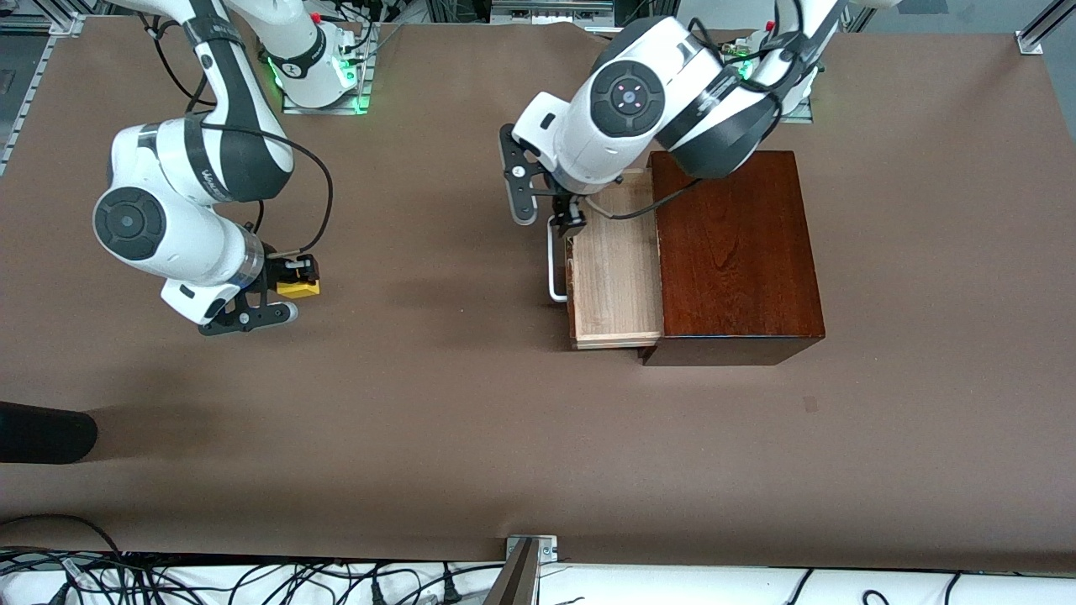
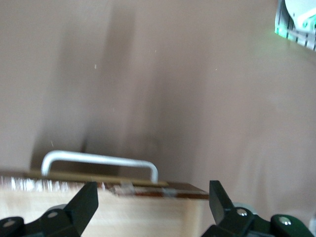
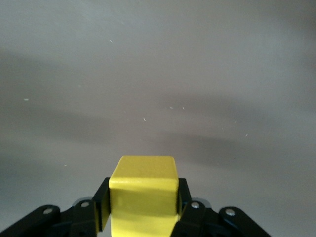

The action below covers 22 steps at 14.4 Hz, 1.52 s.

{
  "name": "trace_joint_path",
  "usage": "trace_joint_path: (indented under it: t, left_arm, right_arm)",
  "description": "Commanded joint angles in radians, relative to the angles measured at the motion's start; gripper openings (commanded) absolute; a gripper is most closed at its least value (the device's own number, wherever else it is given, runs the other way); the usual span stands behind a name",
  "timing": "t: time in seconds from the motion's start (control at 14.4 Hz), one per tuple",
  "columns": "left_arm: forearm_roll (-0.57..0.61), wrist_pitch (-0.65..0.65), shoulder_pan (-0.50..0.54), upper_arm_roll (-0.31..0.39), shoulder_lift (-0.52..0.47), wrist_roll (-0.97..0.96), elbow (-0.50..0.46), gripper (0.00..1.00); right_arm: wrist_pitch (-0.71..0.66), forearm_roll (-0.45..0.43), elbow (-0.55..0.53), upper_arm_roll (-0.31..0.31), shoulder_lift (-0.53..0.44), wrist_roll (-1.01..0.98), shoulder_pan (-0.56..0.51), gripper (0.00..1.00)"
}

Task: Open drawer, take yellow block, close drawer
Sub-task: 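Place the cube with the right gripper while the left gripper pushes the drawer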

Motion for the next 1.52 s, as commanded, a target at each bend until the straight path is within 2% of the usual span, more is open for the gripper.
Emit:
trace_joint_path:
  t: [0.0, 0.07, 0.21, 0.42, 0.83, 1.04, 1.18, 1.25, 1.32, 1.38, 1.45]
  left_arm:
    - [0.158, 0.139, -0.066, 0.004, 0.101, 0.111, 0.034, 1.0]
    - [0.215, 0.181, -0.069, 0.004, 0.14, 0.131, 0.031, 1.0]
    - [0.234, 0.21, -0.078, 0.006, 0.181, 0.177, 0.033, 1.0]
    - [0.255, 0.187, -0.071, 0.007, 0.185, 0.189, 0.001, 1.0]
    - [0.264, 0.01, -0.017, 0.023, 0.183, 0.291, -0.001, 1.0]
    - [0.336, -0.067, -0.005, 0.027, 0.178, 0.297, 0.002, 1.0]
    - [0.34, -0.113, 0.009, 0.027, 0.175, 0.297, 0.002, 1.0]
    - [0.341, -0.135, 0.017, 0.027, 0.174, 0.297, 0.004, 1.0]
    - [0.341, -0.158, 0.023, 0.027, 0.171, 0.297, 0.005, 1.0]
    - [0.341, -0.176, 0.031, 0.029, 0.168, 0.297, 0.005, 1.0]
    - [0.341, -0.194, 0.041, 0.03, 0.165, 0.297, 0.007, 1.0]
  right_arm:
    - [0.144, 0.019, -0.188, 0.014, -0.073, 0.024, -0.045, 0.0]
    - [0.207, 0.019, -0.238, 0.013, -0.08, 0.022, -0.053, 0.0]
    - [0.28, 0.019, -0.292, 0.013, -0.073, 0.024, -0.065, 0.0]
    - [0.384, 0.017, -0.343, 0.008, -0.028, 0.02, -0.076, 0.0]
    - [0.476, 0.011, -0.368, 0.01, 0.047, 0.002, -0.084, 0.0]
    - [0.495, 0.009, -0.383, 0.01, 0.061, 0.001, -0.087, 0.0]
    - [0.51, 0.009, -0.381, 0.01, 0.082, 0.0, -0.088, 0.0]
    - [0.51, 0.009, -0.381, 0.01, 0.087, -0.001, -0.088, 0.05]
    - [0.51, 0.008, -0.38, 0.01, 0.087, -0.001, -0.088, 0.18]
    - [0.51, 0.005, -0.38, 0.01, 0.085, -0.001, -0.09, 0.42]
    - [0.502, 0.006, -0.377, 0.008, 0.076, -0.003, -0.091, 0.92]
